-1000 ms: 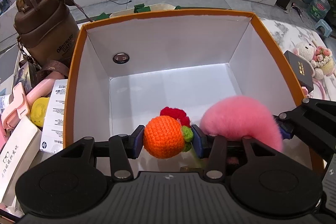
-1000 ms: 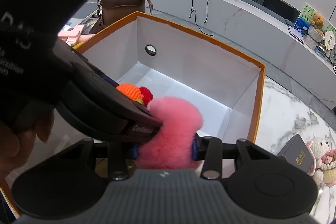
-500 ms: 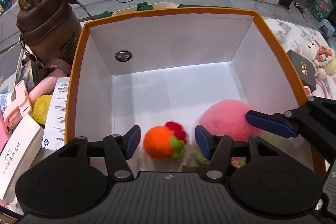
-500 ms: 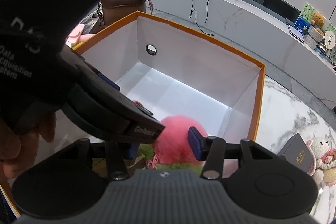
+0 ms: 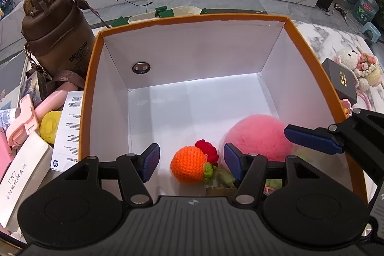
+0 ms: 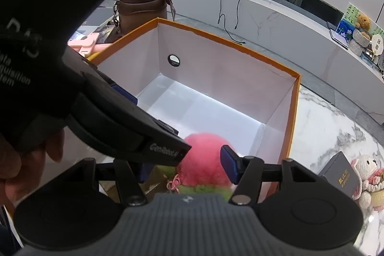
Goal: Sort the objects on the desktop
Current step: 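Open both grippers to release the fruit and fur ball into the storage box, then withdraw both tools from the storage box back toward the table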
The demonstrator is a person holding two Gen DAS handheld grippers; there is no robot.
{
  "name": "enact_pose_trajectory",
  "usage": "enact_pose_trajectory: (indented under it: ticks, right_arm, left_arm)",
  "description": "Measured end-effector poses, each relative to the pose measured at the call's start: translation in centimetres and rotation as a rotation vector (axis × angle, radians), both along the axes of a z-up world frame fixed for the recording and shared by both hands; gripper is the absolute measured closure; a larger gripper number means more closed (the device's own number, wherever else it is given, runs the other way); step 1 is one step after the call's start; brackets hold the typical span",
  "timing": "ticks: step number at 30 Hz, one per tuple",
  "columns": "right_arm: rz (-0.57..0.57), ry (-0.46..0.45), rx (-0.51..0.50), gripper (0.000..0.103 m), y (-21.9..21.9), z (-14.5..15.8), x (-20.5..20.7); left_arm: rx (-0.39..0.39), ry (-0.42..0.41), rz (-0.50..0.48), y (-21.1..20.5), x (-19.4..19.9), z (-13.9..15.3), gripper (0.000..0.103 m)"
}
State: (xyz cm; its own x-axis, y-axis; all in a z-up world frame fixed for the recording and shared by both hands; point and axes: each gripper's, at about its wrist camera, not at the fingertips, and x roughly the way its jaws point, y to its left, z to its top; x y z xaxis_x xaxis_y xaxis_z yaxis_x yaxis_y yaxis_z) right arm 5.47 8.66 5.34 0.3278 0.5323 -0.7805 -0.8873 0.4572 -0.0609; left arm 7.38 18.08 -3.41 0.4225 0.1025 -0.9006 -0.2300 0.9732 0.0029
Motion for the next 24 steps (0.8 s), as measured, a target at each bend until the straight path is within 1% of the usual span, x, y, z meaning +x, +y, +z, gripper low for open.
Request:
enact_pose_trajectory:
  ticks: [4, 6, 14, 19, 24]
  right_arm:
    - [-0.003, 0.013, 0.028, 0.04, -0.9, 0.7, -0.2]
    - [-0.006, 0.016, 0.045, 0.037, -1.4, 1.1, -0.3]
    - [-0.011, 0.019, 0.087, 0.035, -3.3, 2.4, -0.4]
    - [-0.017, 0.033, 0.124, 0.035, -4.7, 3.1, -0.9]
    - [-0.028, 0.044, 0.161, 0.033, -6.2, 4.1, -0.8]
  left_arm:
    - [0.007, -0.021, 0.003, -0.2, -0.3, 0.5, 0.034]
    - [0.01, -0.03, 0.005, -0.3, -0.4, 0.7, 0.034]
    - [0.035, -0.05, 0.035, 0.1, -1.2, 1.7, 0.031]
    - [0.03, -0.075, 0.064, 0.3, -1.5, 2.6, 0.031]
    - [0.015, -0.107, 0.064, -0.6, -1.8, 3.7, 0.031]
